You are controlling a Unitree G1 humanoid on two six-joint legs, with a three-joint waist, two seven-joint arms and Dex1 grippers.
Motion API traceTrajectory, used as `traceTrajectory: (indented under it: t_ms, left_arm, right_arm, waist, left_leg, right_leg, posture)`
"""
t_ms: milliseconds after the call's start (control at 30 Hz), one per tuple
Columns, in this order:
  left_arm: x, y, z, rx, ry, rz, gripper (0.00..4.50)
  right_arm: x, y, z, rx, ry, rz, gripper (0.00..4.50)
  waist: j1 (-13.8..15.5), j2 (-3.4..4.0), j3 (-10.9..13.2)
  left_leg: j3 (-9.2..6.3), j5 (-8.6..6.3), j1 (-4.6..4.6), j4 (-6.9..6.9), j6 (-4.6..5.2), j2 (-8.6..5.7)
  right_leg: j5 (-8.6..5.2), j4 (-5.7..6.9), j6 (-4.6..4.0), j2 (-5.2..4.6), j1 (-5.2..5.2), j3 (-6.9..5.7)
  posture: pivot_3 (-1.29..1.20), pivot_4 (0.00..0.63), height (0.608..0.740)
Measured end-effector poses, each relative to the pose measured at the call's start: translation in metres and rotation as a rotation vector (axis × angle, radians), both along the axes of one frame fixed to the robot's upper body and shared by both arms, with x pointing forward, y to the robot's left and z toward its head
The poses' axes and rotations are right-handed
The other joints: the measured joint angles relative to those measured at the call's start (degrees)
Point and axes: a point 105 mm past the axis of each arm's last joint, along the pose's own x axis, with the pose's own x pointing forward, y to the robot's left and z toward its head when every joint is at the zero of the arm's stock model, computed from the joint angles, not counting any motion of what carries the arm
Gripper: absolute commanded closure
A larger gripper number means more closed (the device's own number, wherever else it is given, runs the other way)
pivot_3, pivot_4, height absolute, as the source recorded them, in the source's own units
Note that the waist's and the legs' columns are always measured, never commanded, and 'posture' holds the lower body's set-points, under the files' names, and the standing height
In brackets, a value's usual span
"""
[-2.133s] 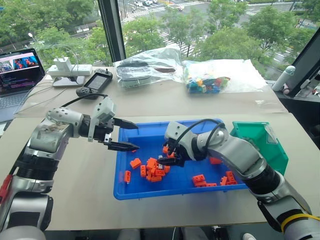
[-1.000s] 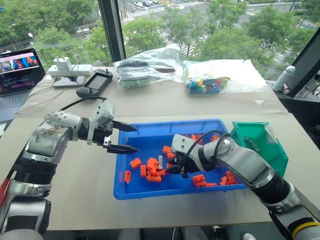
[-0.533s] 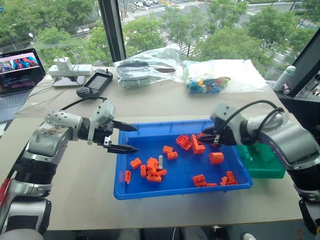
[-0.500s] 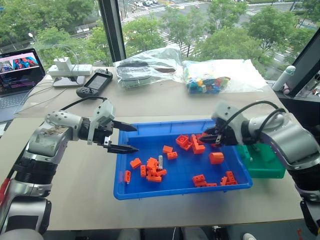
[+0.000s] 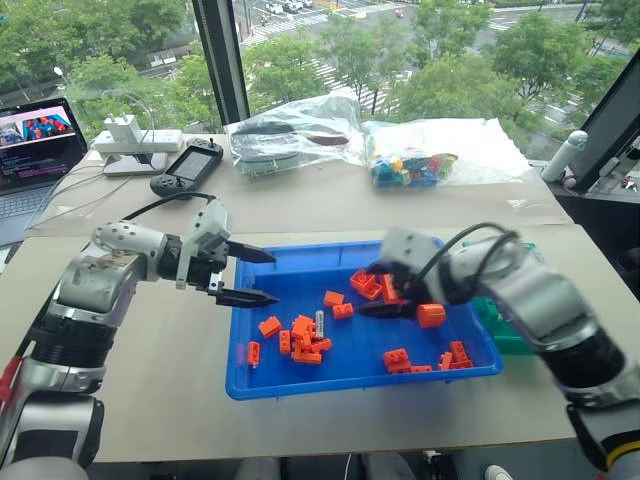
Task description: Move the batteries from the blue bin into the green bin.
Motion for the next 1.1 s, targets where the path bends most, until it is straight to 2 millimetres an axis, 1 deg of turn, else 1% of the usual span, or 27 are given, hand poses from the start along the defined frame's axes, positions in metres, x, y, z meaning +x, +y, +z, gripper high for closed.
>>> traceTrajectory:
  t_ms: [100,200,267,433,633,833,1000,1100]
  left_arm:
    - [0.000,0.000,0.001,0.001,-0.004,0.000,0.00]
    - [0.000,0.001,0.001,0.004,-0.003,0.001,0.00]
    - [0.000,0.001,0.001,0.005,-0.003,0.002,0.00]
    - [0.000,0.002,0.002,0.009,-0.004,0.007,0.00]
    - [0.000,0.004,0.002,0.009,-0.005,0.017,0.00]
    - [0.000,0.005,-0.001,0.009,0.000,0.022,0.00]
    - [-0.001,0.007,0.001,0.015,-0.003,0.030,0.00]
    - [-0.001,0.007,0.001,0.016,-0.006,0.028,0.00]
  right_arm:
    - [0.007,0.004,-0.009,-0.019,-0.015,0.014,0.37]
    - [0.014,0.009,-0.008,-0.022,-0.041,0.026,0.37]
    - [0.015,0.014,-0.010,-0.024,-0.040,0.039,0.37]
    - [0.011,0.026,-0.017,-0.008,0.004,0.075,0.37]
    - [0.008,0.034,-0.018,0.008,0.024,0.093,0.37]
    - [0.004,0.038,-0.024,0.013,0.064,0.095,0.37]
    - [-0.003,0.035,-0.040,0.001,0.126,0.083,0.37]
    - [-0.004,0.036,-0.043,-0.001,0.139,0.079,0.37]
  waist:
    - [0.28,0.00,0.00]
    - [0.21,0.00,0.00]
    - [0.08,0.00,0.00]
    - [0.00,0.00,0.00]
    - [0.01,0.00,0.00]
    - [0.01,0.00,0.00]
    - [0.01,0.00,0.00]
    - [0.01,0.00,0.00]
  left_leg:
    - [0.01,0.00,0.00,0.03,0.00,-0.04]
    - [0.00,0.00,0.00,0.03,0.00,-0.01]
    - [-0.02,0.00,0.01,0.03,-0.01,0.01]
    - [-0.02,0.00,0.01,0.03,-0.01,0.00]
    - [-0.04,0.00,0.01,0.03,-0.01,0.00]
    - [-0.04,0.01,0.01,0.03,-0.01,0.00]
    - [-0.05,0.01,0.01,0.03,-0.01,-0.01]
    - [-0.05,0.01,0.01,0.03,-0.01,0.00]
  right_leg:
    - [0.00,-0.01,0.00,-0.04,0.02,-0.01]
    - [0.00,0.00,0.00,-0.01,0.01,-0.01]
    - [0.00,0.03,0.00,0.01,0.00,-0.03]
    - [0.00,0.04,0.00,0.00,-0.01,-0.03]
    - [0.00,0.05,0.00,0.00,0.00,-0.05]
    - [0.00,0.06,0.00,0.00,0.00,-0.06]
    - [0.00,0.05,0.00,-0.01,0.00,-0.07]
    - [0.00,0.05,0.00,0.00,0.00,-0.07]
  posture:
    - [0.00,0.150,0.740]
    - [0.00,0.150,0.740]
    - [0.00,0.150,0.740]
    - [0.00,0.150,0.740]
    - [0.00,0.150,0.740]
    - [0.00,0.150,0.740]
    - [0.00,0.150,0.740]
    - [0.00,0.150,0.740]
